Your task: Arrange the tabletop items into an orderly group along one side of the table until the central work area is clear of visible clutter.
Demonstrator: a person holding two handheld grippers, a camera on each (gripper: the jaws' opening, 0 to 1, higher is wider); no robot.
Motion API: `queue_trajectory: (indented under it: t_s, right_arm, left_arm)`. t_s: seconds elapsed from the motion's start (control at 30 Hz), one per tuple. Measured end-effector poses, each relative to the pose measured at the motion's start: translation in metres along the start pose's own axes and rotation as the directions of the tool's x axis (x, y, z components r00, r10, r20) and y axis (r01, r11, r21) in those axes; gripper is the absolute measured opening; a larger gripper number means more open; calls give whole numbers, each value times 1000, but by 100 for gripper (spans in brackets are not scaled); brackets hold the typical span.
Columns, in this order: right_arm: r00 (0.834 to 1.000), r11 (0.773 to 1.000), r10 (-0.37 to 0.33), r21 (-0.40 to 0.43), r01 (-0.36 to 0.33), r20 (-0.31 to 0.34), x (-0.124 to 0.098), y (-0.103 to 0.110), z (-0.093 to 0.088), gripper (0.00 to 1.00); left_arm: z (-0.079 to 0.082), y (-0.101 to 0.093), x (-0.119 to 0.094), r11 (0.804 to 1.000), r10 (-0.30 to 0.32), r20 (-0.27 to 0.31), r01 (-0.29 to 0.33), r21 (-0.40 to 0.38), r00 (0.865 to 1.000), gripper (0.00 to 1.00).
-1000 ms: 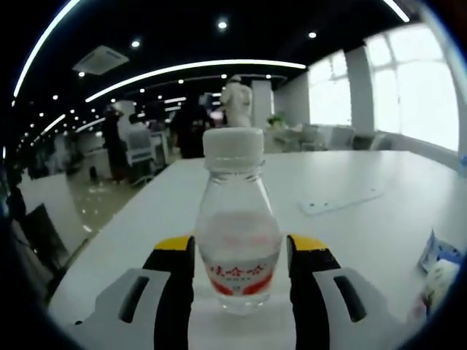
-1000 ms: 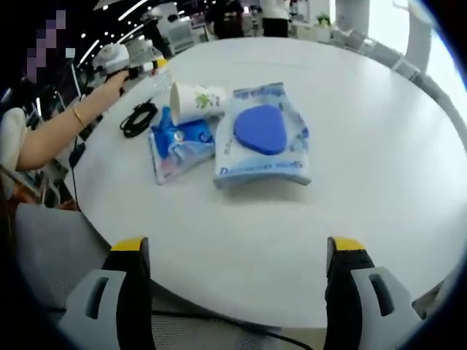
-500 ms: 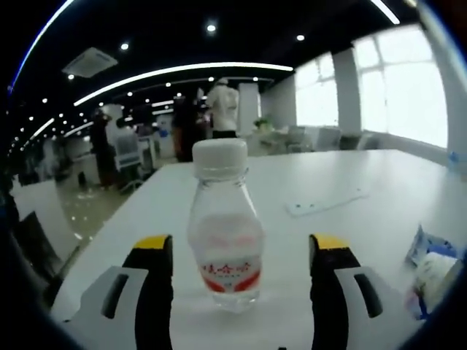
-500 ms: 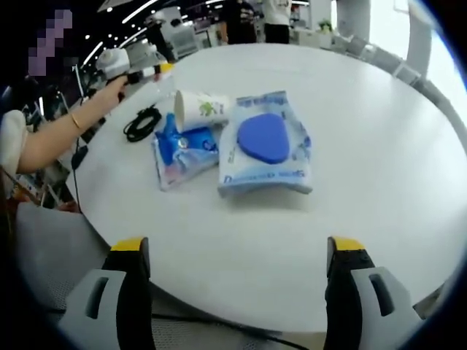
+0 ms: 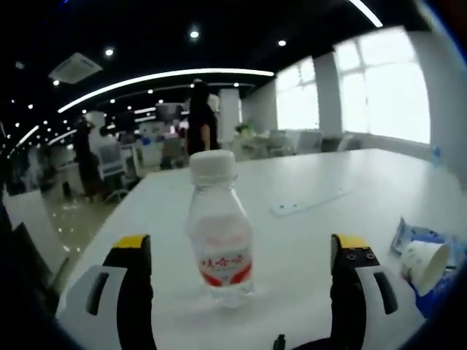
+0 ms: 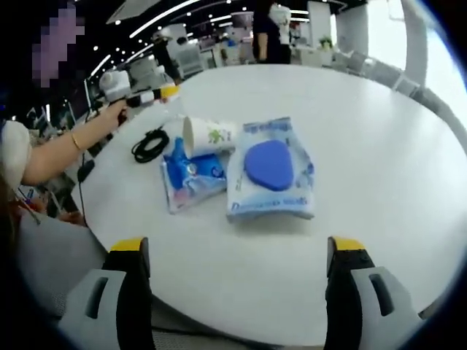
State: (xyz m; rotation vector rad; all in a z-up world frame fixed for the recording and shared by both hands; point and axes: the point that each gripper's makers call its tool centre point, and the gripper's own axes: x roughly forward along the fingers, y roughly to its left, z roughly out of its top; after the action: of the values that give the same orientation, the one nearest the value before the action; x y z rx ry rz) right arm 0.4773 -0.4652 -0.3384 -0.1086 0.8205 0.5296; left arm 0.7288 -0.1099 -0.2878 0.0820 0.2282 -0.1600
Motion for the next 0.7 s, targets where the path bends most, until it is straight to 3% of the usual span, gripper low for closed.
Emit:
queue_trajectory:
  t_s: [0.43, 0.53, 0.7]
  right_arm:
    - [997, 1000, 16, -11, -15, 74, -2, 9, 32, 100]
    - [996, 1000, 28, -12, -27, 83, 1, 13, 40, 100]
    - [995, 998, 53, -42, -50, 84, 8, 23, 51, 99]
  left_arm:
    - [-2, -10, -28, 993, -118, -20, 118, 10, 993, 99]
    - [-3, -11, -38, 988, -136, -38, 139, 72, 990, 99]
    - [0, -17, -53, 983, -161, -48, 165, 85, 986, 99]
